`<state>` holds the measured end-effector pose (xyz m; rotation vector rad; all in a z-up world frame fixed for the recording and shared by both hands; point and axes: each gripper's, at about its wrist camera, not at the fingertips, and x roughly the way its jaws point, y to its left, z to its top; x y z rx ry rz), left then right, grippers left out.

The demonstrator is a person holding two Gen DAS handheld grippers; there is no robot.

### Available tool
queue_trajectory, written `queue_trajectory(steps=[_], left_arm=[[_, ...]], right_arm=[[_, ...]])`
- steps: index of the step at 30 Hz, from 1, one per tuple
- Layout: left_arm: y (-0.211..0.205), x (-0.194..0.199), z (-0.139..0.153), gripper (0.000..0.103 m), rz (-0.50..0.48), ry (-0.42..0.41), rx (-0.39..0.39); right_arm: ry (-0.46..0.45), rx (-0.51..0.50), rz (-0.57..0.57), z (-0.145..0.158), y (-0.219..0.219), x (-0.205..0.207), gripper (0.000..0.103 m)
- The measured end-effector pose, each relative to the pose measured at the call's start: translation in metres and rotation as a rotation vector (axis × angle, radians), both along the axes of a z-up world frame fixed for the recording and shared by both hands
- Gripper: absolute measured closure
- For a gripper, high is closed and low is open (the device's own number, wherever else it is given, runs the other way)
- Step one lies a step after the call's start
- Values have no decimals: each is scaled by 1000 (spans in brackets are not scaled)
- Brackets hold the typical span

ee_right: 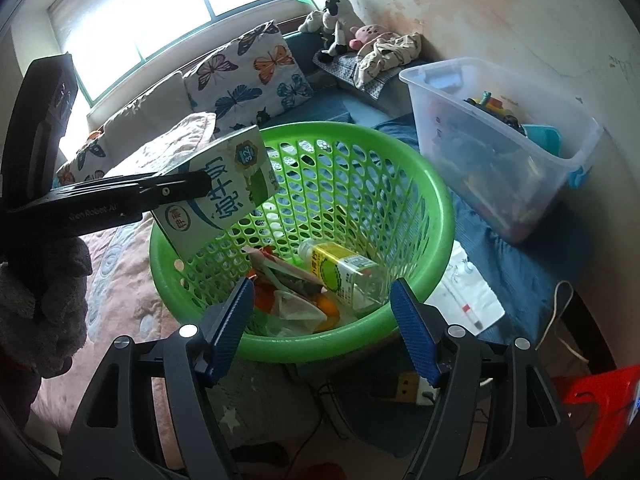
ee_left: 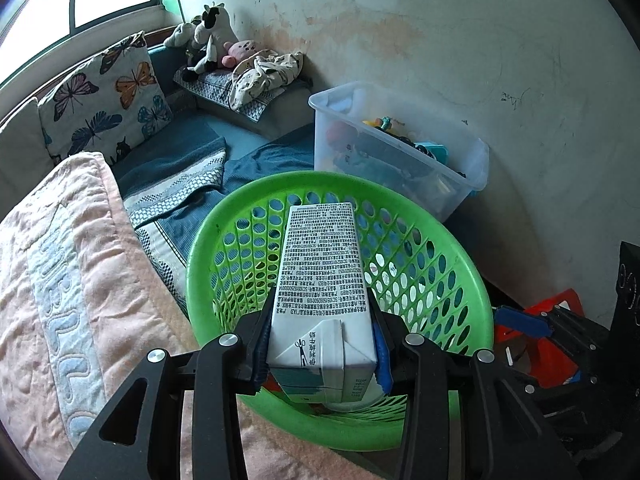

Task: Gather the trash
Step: 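Lower the left tool into the basket and open it to drop the milk carton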

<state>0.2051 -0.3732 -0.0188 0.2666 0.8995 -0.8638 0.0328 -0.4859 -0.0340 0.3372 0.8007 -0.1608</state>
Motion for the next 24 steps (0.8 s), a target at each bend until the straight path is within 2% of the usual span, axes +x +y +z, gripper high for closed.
queue_trajectory(steps=[22,24], left_arm=[[14,-2,0,59,28,28,-21],[18,-4,2,55,33,23,-26]], right_arm=[[-3,-2,-1,1,2,-3,31],[-5,-3,1,2,3,-3,29]])
